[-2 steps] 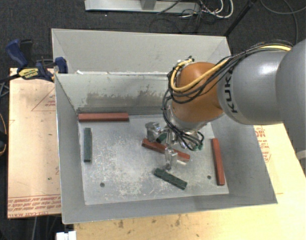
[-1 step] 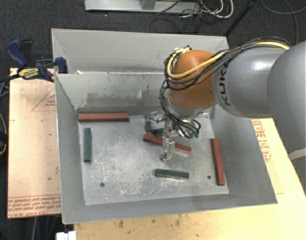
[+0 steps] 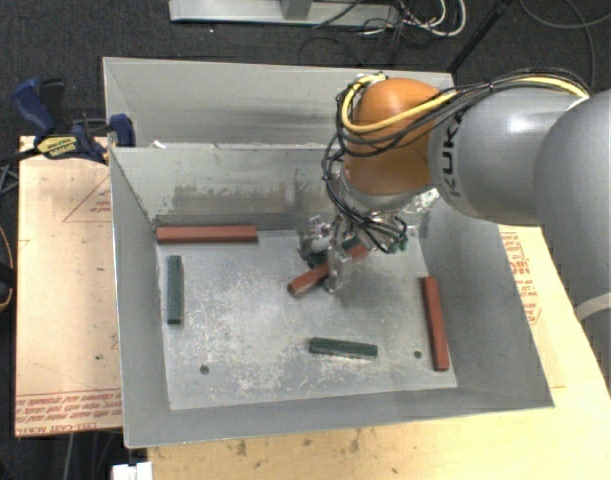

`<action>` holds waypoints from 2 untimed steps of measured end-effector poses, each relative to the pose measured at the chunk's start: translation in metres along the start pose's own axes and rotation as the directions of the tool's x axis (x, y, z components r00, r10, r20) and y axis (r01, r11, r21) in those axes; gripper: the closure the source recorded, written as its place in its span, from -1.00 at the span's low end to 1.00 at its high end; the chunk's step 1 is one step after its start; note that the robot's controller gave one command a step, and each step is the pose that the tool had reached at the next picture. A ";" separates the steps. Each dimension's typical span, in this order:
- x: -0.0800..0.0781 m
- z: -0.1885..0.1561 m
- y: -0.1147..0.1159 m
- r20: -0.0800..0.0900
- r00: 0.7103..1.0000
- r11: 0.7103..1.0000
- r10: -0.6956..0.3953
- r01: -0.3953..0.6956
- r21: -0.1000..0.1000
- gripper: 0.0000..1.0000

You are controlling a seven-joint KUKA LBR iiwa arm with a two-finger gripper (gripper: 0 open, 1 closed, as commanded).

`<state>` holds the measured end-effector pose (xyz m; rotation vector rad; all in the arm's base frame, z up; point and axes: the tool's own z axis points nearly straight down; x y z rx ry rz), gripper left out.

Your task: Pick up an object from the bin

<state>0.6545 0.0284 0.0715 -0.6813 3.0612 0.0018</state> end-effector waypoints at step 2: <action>0.014 -0.215 0.020 -0.004 1.000 1.000 0.013 -0.013 -0.001 1.00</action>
Offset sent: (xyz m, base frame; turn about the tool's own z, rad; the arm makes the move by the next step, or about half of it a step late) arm -0.0245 0.0131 0.2337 0.0135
